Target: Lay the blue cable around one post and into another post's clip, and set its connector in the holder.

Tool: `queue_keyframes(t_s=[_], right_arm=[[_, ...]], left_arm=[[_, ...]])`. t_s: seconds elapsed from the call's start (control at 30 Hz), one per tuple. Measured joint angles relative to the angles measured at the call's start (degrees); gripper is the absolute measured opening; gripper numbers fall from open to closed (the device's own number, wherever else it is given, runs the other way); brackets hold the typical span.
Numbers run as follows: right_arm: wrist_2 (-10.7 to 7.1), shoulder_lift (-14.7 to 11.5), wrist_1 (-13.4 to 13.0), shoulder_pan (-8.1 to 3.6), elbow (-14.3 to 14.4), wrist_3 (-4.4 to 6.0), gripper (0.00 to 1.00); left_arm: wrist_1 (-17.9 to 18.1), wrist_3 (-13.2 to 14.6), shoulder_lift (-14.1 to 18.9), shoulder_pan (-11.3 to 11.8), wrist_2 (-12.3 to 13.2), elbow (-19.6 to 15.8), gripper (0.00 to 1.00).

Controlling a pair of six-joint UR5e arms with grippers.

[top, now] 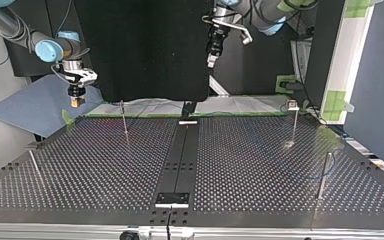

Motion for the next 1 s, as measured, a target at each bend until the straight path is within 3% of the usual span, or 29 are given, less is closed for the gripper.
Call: queue_keyframes(t_s=[0.17, 0.43, 0.77, 1.0], right_arm=[[0.00, 0.0, 0.0, 0.01, 0.0, 0.00, 0.00], [0.00, 0.0, 0.2, 0.03, 0.0, -0.09, 0.00], [0.02, 0.0, 1.1, -0.15, -0.6, -0.47, 0.00], [1.64, -0.1, 1.8, -0.36, -1.5, -0.98, 0.00]], left_arm=[[-0.3, -1.0, 0.0, 0.0, 1.0, 2.0, 1.00], [-1.7, -1.1, 0.0, 0.1, -0.8, 2.4, 1.00], [-2.8, -1.0, 0.0, 0.2, -1.2, 2.4, 1.00], [-3.4, -0.9, 0.0, 0.4, -1.3, 2.5, 1.00]])
